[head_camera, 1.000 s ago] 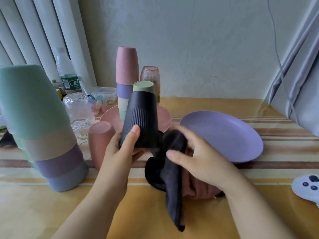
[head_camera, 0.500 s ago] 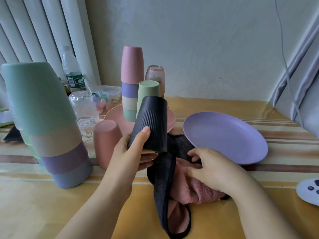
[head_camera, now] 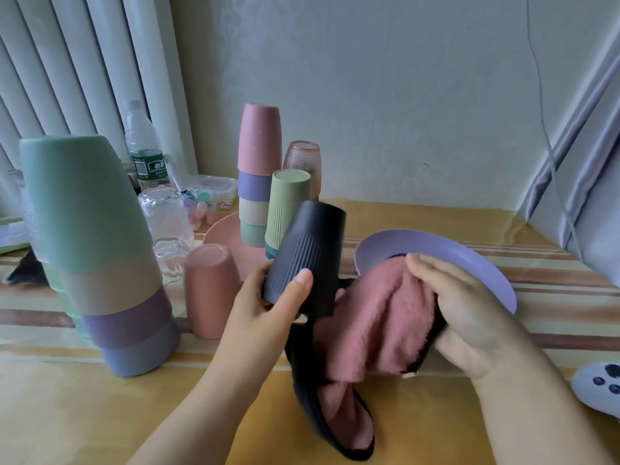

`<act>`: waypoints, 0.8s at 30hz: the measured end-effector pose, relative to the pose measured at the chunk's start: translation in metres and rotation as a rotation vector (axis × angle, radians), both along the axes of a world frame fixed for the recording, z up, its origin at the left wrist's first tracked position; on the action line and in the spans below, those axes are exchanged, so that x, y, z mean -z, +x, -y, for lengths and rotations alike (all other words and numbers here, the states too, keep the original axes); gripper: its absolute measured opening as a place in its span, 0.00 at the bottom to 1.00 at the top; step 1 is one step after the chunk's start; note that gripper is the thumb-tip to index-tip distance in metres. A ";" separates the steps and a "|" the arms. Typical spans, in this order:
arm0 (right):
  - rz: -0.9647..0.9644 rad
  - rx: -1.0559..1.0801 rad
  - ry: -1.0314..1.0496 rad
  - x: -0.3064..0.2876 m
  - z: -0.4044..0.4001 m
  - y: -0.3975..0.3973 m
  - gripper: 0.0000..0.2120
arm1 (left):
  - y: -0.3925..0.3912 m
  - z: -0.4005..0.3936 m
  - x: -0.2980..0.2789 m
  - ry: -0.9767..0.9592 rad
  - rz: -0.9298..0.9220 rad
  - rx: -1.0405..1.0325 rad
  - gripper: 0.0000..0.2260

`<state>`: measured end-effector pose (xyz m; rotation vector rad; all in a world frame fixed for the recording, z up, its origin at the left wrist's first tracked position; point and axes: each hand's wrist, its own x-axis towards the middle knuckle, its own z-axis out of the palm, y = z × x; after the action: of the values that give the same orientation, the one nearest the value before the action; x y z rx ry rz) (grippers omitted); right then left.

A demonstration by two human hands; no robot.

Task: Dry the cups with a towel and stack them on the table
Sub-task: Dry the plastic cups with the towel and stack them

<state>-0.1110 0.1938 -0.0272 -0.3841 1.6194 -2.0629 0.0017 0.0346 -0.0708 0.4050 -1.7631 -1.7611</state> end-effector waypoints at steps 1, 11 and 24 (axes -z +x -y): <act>0.071 -0.008 -0.125 -0.002 0.003 0.002 0.12 | 0.000 0.002 0.000 0.031 -0.009 -0.023 0.19; -0.656 -0.203 -0.094 0.028 0.035 0.027 0.18 | -0.002 -0.001 -0.001 0.058 -0.019 0.039 0.23; -0.969 -0.047 0.097 0.030 0.038 0.021 0.18 | -0.001 0.001 0.003 0.073 0.061 0.269 0.16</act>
<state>-0.0897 0.1556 -0.0574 -1.5381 2.1529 -1.8292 0.0009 0.0332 -0.0742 0.2634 -1.8708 -2.0234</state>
